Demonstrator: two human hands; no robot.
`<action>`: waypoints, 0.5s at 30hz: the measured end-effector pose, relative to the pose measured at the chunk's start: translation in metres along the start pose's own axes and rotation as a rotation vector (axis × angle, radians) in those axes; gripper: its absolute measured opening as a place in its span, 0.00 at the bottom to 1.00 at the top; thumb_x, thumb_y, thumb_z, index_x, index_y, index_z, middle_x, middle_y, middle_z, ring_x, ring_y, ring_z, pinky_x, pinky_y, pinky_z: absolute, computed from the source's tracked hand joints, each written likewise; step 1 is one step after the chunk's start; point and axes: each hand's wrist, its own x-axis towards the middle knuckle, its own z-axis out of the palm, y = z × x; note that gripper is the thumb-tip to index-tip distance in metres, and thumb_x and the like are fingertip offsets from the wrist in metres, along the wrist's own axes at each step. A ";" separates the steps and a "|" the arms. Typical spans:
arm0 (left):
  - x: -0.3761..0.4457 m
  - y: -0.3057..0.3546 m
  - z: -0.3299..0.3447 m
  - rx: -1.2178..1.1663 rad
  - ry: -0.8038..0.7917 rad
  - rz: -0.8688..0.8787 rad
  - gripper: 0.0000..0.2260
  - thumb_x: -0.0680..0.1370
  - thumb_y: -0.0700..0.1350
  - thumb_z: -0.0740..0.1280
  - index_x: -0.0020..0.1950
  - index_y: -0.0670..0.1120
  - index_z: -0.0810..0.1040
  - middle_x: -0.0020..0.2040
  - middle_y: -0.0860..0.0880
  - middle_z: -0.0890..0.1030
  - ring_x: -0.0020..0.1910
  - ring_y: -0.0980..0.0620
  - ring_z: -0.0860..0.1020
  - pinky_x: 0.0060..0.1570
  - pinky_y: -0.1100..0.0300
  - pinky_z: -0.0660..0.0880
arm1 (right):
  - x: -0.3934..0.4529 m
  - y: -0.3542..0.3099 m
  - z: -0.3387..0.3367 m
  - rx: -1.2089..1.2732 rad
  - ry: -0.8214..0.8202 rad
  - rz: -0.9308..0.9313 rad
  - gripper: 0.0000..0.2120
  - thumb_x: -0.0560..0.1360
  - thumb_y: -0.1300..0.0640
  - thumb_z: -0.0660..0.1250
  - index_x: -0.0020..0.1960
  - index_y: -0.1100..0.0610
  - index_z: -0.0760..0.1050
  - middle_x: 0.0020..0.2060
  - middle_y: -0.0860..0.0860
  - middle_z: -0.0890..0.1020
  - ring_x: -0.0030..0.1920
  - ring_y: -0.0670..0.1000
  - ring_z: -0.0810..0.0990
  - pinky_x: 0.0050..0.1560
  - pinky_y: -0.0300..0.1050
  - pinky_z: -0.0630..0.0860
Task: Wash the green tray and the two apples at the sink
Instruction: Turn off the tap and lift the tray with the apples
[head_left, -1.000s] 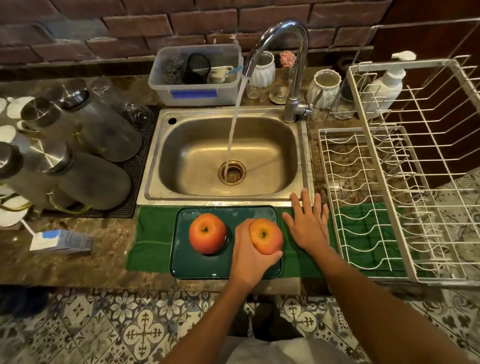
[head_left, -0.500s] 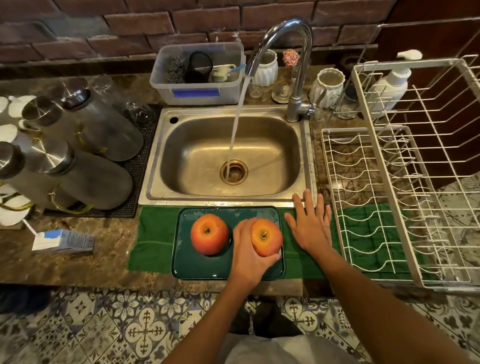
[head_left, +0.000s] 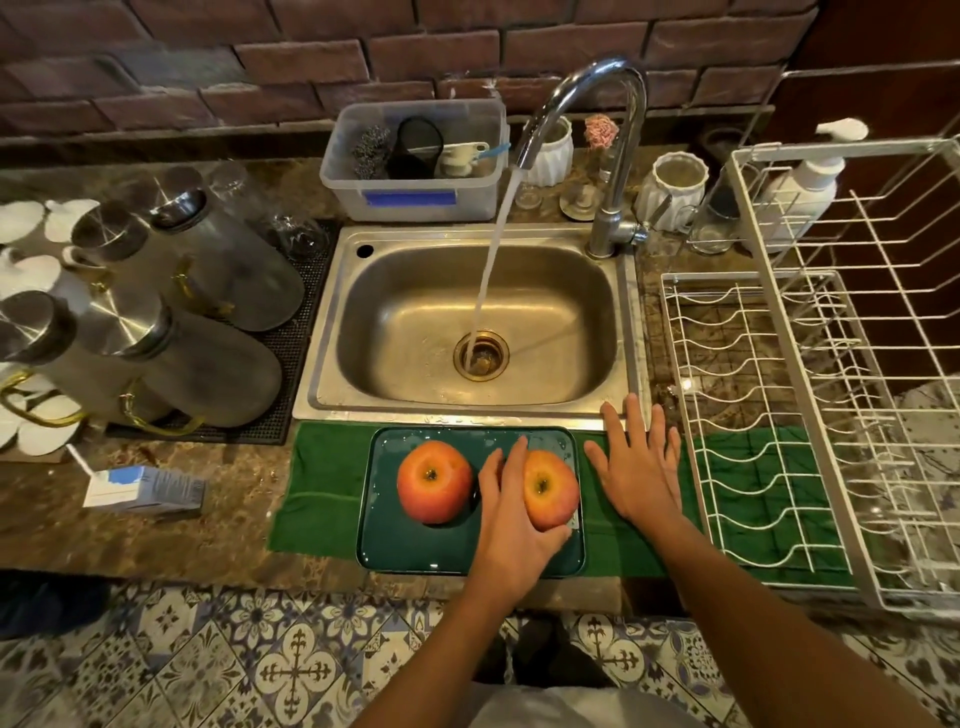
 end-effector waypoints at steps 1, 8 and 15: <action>-0.001 0.003 -0.001 0.001 -0.004 0.014 0.50 0.68 0.43 0.80 0.78 0.63 0.50 0.79 0.56 0.47 0.77 0.56 0.54 0.72 0.67 0.55 | 0.000 0.000 0.000 -0.005 -0.002 0.002 0.31 0.82 0.37 0.47 0.81 0.47 0.50 0.82 0.54 0.45 0.80 0.62 0.41 0.78 0.63 0.42; 0.007 0.027 -0.045 0.071 0.101 0.143 0.39 0.73 0.53 0.74 0.77 0.65 0.54 0.79 0.61 0.43 0.78 0.59 0.48 0.76 0.58 0.54 | 0.002 -0.001 -0.003 -0.008 -0.029 0.003 0.31 0.81 0.37 0.47 0.81 0.47 0.50 0.82 0.54 0.45 0.80 0.62 0.41 0.77 0.63 0.41; 0.041 -0.003 -0.136 -0.036 0.421 0.144 0.23 0.80 0.50 0.66 0.75 0.53 0.66 0.77 0.49 0.63 0.75 0.59 0.60 0.74 0.64 0.57 | 0.002 -0.001 -0.003 0.000 -0.061 0.043 0.32 0.80 0.36 0.47 0.81 0.45 0.48 0.81 0.51 0.42 0.80 0.60 0.38 0.78 0.63 0.41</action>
